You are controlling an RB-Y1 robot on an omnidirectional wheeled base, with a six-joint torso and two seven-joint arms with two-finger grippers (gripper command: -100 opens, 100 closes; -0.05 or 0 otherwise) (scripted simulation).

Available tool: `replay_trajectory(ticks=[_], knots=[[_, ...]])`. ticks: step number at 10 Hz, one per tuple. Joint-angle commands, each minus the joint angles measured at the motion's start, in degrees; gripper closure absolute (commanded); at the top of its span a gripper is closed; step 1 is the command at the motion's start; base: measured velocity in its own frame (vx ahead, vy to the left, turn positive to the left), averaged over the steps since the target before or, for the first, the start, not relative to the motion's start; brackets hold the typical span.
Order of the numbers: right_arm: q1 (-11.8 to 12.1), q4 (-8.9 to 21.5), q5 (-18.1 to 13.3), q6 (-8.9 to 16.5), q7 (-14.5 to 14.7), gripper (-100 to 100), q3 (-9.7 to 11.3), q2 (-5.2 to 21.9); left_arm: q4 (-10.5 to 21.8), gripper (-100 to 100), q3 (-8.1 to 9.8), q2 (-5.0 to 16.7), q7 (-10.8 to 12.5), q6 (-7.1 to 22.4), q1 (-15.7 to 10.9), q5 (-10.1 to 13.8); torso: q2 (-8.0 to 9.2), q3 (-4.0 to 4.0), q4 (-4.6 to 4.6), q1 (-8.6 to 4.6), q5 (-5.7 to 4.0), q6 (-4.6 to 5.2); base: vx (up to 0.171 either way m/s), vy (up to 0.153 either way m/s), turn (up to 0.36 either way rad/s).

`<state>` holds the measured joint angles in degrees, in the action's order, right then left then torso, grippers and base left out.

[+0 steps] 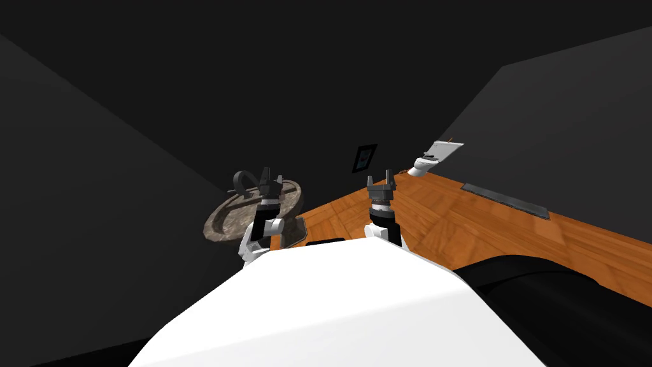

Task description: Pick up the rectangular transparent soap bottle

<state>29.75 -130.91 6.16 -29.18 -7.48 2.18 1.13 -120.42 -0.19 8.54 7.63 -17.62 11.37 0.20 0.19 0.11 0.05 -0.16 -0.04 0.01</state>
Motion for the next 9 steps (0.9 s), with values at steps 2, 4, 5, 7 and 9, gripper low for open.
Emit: replay_trajectory(ticks=[2, 4, 5, 7, 9], knots=[[0.0, 0.0, 0.0, 0.0, 0.0, 0, 0.0, 0.0, 2.72, -100, 0.52, 0.8, 0.49, 1.84, -4.8, 0.11, -0.02, -0.01, -0.01, -0.03, 0.0, -0.01, -0.055, -0.045, 0.047], [0.0, 0.0, 0.0, 0.0, 0.0, 0, 0.0, 0.0, 5.47, -100, 1.1, 1.55, 0.98, 3.47, -8.24, 0.27, 0.03, 0.01, 0.0, 0.0, 0.0, -0.01, -0.067, -0.038, 0.053], [0.0, 0.0, 0.0, 0.0, 0.0, 0, 0.0, 0.0, 7.92, -100, 1.69, 2.25, 1.45, 5.28, -10.12, 0.43, 0.0, 0.0, 0.0, 0.02, 0.0, 0.0, -0.079, -0.033, 0.062], [0.0, 0.0, 0.0, 0.0, 0.0, 0, 0.0, 0.0, 8.43, -100, 1.69, 2.25, 1.45, 5.28, -12.77, 0.43, 0.01, 0.01, 0.0, 0.03, 0.0, 0.0, -0.041, -0.02, 0.011], [0.0, 0.0, 0.0, 0.0, 0.0, 0, 0.0, 0.0, 11.58, -100, 2.29, 2.91, 1.89, 7.28, -16.09, 0.6, -0.06, -0.04, -0.02, 0.07, 0.02, -0.02, -0.049, -0.024, 0.049]])
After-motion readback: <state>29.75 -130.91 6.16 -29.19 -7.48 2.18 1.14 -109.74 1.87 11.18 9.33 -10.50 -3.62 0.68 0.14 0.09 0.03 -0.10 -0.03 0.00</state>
